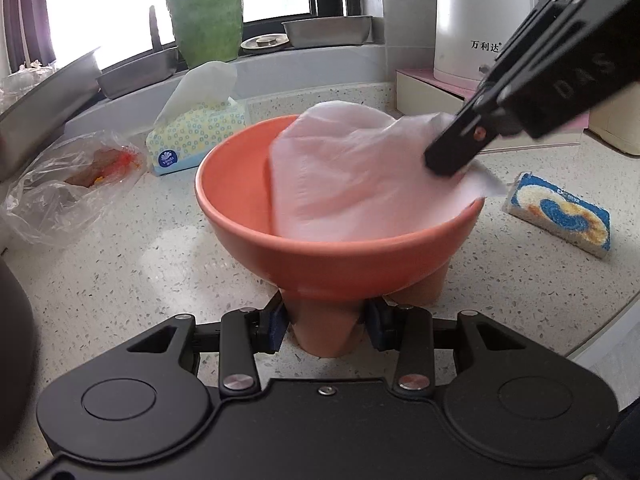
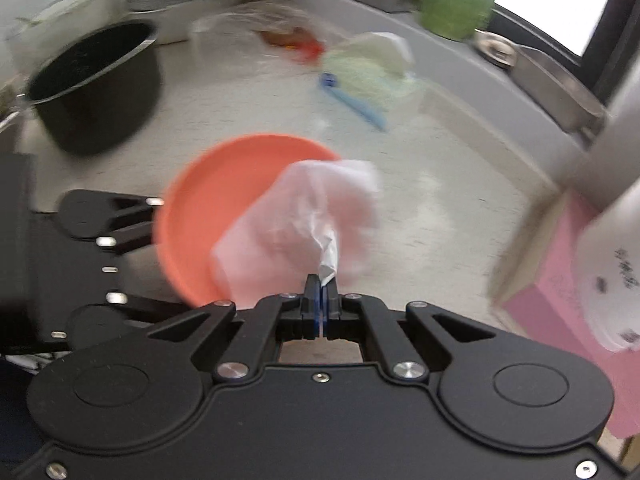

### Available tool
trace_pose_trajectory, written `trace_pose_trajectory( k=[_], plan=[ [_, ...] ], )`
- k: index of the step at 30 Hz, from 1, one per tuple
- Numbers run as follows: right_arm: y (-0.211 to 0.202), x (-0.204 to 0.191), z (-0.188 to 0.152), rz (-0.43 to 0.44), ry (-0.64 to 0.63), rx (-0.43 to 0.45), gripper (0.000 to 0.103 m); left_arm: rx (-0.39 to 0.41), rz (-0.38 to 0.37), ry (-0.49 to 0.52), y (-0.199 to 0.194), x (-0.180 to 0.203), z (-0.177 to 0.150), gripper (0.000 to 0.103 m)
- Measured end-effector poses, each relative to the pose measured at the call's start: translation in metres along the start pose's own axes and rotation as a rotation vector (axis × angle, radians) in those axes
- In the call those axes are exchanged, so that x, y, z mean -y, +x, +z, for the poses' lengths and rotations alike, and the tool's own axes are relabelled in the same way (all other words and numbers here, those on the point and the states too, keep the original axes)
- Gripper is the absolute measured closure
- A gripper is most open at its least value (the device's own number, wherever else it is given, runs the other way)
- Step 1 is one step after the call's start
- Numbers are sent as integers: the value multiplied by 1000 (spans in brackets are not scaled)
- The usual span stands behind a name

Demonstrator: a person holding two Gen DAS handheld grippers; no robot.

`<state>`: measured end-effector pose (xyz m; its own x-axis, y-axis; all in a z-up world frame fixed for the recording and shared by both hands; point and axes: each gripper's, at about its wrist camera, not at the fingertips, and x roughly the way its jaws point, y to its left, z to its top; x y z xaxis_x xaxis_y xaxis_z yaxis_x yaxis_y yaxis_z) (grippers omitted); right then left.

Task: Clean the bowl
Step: 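Scrub around the bowl's inner wall with the tissue in the right gripper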

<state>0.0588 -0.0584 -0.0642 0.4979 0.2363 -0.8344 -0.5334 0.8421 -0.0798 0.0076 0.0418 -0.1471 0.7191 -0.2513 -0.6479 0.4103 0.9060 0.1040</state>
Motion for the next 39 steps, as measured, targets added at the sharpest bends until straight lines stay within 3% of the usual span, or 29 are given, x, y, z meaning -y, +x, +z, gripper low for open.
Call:
trace_pose_trajectory(
  k=[8,13,16,20,27,31,33,36,39],
  plan=[
    [13,-30,35,50,0,71,102,-4,-3,-4,1,-2,1,63],
    [10,-15,51,15,34,117,102,-25,9,16,0,1,6,63],
    [11,4,50,6,84,97,102,-21,-10,3,-6,-2,7,60],
    [19,14,36,-11,111,56,102,-32,-118,-54,-26,-19,13,44],
    [21,21,28,6,169,65,102,-65,-277,-79,-60,-56,36,43],
    [17,24,27,15,183,82,102,-90,-314,-93,-61,-73,61,43],
    [13,25,25,13,192,96,102,-127,-316,-127,-56,-81,72,43],
    [7,26,20,0,210,119,102,-271,-285,-252,-32,-94,77,43],
    [2,30,14,-4,227,130,102,-396,-322,-368,-6,-105,80,43]
  ],
)
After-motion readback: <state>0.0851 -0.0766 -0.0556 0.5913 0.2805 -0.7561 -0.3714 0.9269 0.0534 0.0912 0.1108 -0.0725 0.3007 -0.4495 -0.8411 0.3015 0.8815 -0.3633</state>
